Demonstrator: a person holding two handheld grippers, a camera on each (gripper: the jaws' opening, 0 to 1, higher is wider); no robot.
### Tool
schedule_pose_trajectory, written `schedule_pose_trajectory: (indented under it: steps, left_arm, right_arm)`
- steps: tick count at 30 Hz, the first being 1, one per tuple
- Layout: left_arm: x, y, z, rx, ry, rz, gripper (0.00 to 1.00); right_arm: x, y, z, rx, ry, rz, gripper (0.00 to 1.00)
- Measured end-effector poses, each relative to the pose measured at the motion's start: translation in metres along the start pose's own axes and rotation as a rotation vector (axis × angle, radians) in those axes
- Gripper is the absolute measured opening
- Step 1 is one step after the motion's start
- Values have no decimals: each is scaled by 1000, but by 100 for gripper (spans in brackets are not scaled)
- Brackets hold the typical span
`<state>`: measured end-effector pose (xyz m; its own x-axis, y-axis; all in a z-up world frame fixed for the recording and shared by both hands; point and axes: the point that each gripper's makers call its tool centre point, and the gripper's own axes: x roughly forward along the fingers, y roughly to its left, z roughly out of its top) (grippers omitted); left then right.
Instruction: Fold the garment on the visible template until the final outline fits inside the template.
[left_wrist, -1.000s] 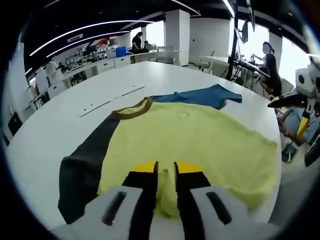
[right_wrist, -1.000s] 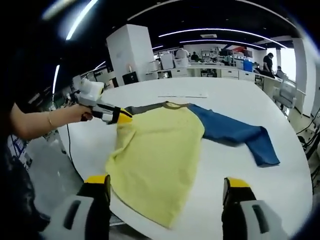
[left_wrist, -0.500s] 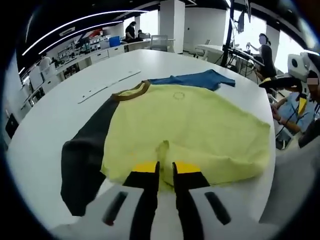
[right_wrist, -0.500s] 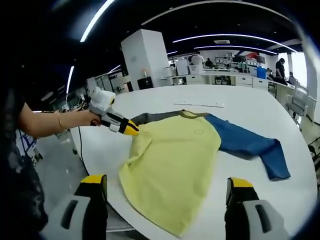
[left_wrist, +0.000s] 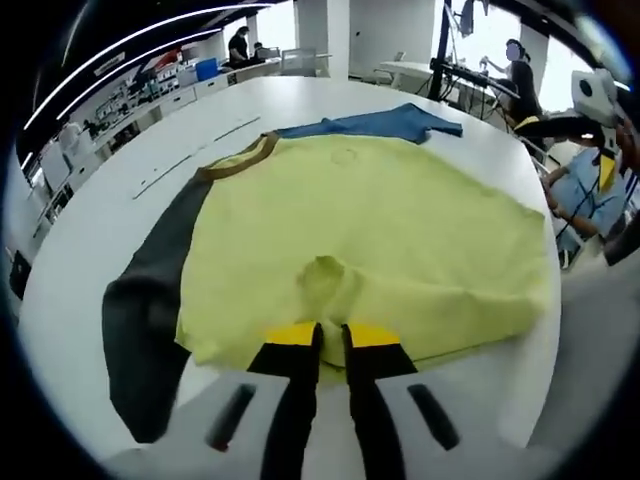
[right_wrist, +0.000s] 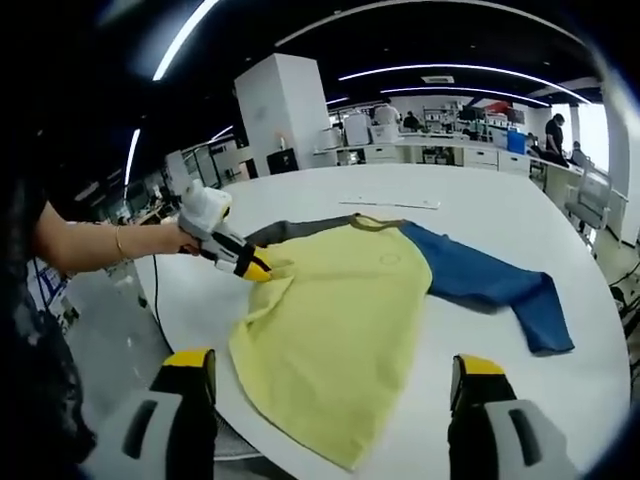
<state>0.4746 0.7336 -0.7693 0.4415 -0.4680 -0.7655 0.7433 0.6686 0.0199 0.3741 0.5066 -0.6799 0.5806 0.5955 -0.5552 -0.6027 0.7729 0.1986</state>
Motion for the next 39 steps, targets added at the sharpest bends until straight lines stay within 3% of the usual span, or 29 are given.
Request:
schedule_pose_trajectory:
  steps: [8, 16, 23, 31, 39]
  left_arm:
    - [1, -1, 1, -24, 0, -4, 4]
    - [-8, -1, 2, -84, -41, 49, 1]
    - [-35, -3, -3, -128, -85, 71, 1]
    - [-71, -3, -17, -151, -97, 122, 1]
    - [-93, -11, -34, -171, -88, 158, 1]
  right_arm:
    - [1, -3, -1, 15, -3, -9, 97]
    - [0, -2, 1, -7, -6, -4, 98]
    - [1, -3, 4, -19, -14, 3, 98]
    - [2, -3, 6, -30, -18, 21, 97]
    - [1, -7, 4, -37, -9, 22, 97]
